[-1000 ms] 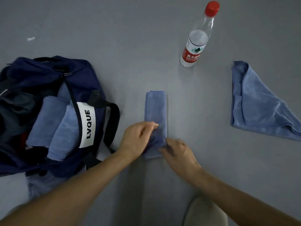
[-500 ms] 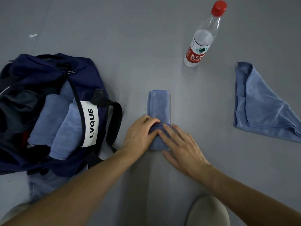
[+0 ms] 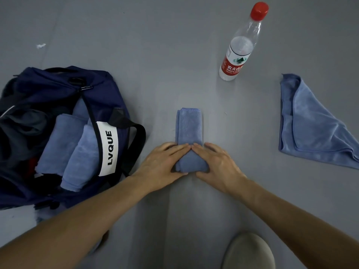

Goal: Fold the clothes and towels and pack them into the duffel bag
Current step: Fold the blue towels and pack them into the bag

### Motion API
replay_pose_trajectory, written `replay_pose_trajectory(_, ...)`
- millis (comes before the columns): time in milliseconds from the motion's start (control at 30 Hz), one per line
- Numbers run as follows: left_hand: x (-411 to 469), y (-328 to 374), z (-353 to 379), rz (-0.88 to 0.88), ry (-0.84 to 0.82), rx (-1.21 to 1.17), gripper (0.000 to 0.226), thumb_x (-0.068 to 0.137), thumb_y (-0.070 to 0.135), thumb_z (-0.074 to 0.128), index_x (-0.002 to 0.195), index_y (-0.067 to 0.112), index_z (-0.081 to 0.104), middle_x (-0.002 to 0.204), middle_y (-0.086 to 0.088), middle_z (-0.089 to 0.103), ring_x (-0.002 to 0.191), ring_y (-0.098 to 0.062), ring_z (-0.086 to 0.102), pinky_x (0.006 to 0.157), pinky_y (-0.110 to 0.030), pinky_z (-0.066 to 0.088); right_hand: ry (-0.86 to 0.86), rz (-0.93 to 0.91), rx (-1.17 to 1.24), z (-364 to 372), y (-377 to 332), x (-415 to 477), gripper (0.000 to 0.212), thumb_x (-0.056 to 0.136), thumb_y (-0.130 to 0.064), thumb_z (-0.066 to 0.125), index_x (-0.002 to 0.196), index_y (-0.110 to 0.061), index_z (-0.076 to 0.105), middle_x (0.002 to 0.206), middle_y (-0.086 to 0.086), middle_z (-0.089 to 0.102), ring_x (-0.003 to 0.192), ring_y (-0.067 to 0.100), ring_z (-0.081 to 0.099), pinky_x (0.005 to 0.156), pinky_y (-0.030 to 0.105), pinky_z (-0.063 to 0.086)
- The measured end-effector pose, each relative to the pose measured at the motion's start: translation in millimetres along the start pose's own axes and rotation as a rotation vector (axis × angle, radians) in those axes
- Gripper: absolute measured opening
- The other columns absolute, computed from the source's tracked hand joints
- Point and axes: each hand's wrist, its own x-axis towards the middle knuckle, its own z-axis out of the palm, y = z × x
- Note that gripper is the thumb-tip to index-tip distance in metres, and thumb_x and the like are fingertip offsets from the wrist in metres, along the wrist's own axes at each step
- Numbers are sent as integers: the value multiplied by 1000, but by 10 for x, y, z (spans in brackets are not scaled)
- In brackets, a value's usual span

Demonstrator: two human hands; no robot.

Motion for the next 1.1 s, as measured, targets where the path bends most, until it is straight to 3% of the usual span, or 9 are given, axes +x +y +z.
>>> replay_pose_trajectory(133, 158, 96, -142, -347, -80, -380, 51, 79, 62, 68, 116, 26, 69, 107, 8, 71, 97, -12, 65, 88, -36, 55, -87, 226, 278, -209, -30, 65, 51, 80, -54, 64, 127, -36, 56, 109, -3, 68, 101, 15, 64, 88, 30, 53)
replay_pose_trajectory(300, 234, 147, -126, -584, -71, -555, 36, 92, 56, 60, 115, 29, 60, 89, 11, 69, 82, -12, 68, 81, -41, 59, 42, 367, 295, -224, -170, 142, 45, 94, -56, 54, 131, -31, 48, 85, -7, 62, 84, 19, 63, 67, 26, 44)
replay_pose_trajectory(467, 379, 227, -53, -791, 34, -579, 39, 82, 67, 58, 95, 30, 55, 83, 2, 68, 76, -22, 70, 73, -48, 60, 308, -72, -251, -137, -189, 140, 49, 93, -40, 62, 138, -21, 52, 136, 9, 53, 119, 30, 53, 78, 45, 57)
replay_pose_trajectory(567, 433, 304, -76, -796, 96, -362, 42, 85, 66, 57, 95, 26, 52, 90, 4, 66, 72, -21, 68, 69, -39, 56, 161, -171, -430, -44, -50, 65, 80, 82, -51, 72, 148, -15, 44, 155, 11, 39, 138, 37, 42, 102, 49, 48)
replay_pose_trajectory(667, 439, 336, -106, -839, 144, -423, 46, 84, 67, 61, 104, 27, 51, 93, 9, 62, 78, -17, 67, 72, -40, 59, 137, -102, -472, 11, -7, 87, 94, 72, -50, 81, 150, -12, 42, 156, 11, 39, 140, 38, 42, 107, 51, 44)
replay_pose_trajectory(800, 348, 337, -130, -877, 141, -547, 56, 90, 68, 50, 128, 27, 47, 104, 3, 65, 90, -22, 69, 82, -45, 59, 249, -103, -490, -1, -53, 237, 74, 76, -41, 81, 137, -9, 56, 143, 13, 54, 129, 39, 52, 95, 47, 51)
replay_pose_trajectory(900, 311, 423, -193, -1011, 205, -935, 41, 102, 54, 42, 124, 21, 51, 118, -4, 65, 95, -21, 70, 84, -46, 61, 226, -61, -357, -63, -111, 304, 71, 69, -31, 82, 133, -11, 59, 137, 13, 56, 120, 39, 54, 90, 47, 53)
replay_pose_trajectory(967, 309, 489, -260, -1030, 225, -1246, 38, 106, 42, 41, 134, 17, 48, 130, -7, 62, 109, -20, 67, 96, -42, 56, 229, 50, -111, -126, -189, 352, 64, 69, -26, 80, 129, -15, 62, 131, 9, 55, 114, 34, 53, 92, 38, 49)
replay_pose_trajectory(1100, 242, 570, -465, -769, 302, -1337, 62, 100, 31, 58, 155, 24, 31, 145, 1, 56, 125, -9, 59, 109, -33, 45, 190, 340, 469, -440, -525, 432, 32, 79, -21, 79, 109, -19, 68, 102, 1, 67, 90, 13, 62, 75, 20, 47)
